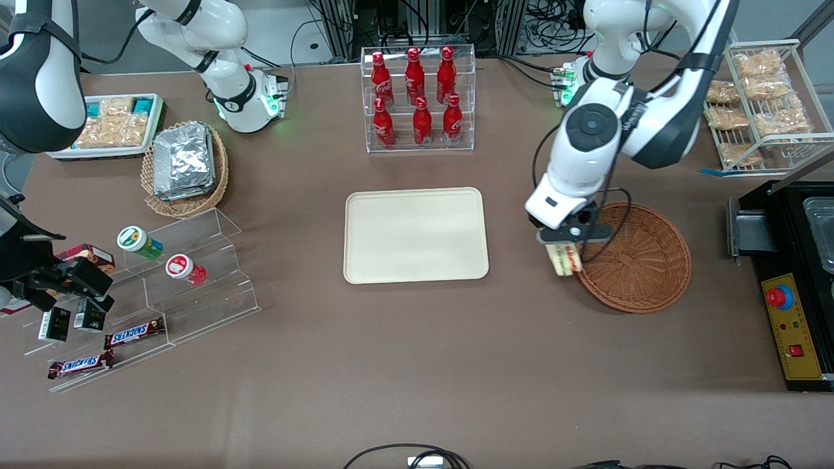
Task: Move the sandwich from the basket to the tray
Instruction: 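Carry the held sandwich over to the cream tray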
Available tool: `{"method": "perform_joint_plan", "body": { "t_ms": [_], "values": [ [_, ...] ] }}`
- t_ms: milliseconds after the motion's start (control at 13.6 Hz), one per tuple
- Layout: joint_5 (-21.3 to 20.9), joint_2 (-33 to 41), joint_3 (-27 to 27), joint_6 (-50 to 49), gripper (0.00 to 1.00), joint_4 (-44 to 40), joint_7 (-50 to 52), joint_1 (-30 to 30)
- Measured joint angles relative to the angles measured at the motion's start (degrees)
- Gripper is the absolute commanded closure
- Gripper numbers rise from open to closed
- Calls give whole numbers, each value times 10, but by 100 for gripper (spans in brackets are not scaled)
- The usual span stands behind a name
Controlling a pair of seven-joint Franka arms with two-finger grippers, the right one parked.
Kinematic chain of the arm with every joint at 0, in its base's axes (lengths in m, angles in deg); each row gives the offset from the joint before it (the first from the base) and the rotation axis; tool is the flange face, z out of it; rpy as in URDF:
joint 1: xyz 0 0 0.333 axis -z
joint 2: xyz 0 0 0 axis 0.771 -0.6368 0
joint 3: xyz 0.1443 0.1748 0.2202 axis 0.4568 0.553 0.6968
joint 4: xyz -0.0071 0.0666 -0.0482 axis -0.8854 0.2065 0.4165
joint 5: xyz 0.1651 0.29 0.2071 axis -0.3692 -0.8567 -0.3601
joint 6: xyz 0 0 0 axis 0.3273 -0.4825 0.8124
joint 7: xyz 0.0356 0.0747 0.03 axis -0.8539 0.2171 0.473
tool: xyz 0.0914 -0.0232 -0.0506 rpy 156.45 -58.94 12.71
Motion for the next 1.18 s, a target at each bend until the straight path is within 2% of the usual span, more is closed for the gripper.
{"method": "perform_joint_plan", "body": {
  "t_ms": [221,368,441,735,882,1029,1176],
  "values": [
    [0,-30,-50,0,100,-27,5,0],
    [0,-56,-81,-1,92,-39,12,1],
    [0,-68,-94,-1,91,-41,14,1],
    [-1,-119,-127,0,92,-43,17,3],
    [-5,-143,-130,8,92,-45,32,24],
    [-36,-170,-129,28,92,-46,72,44],
    [-90,-204,-129,39,92,-47,119,57]
  ]
}}
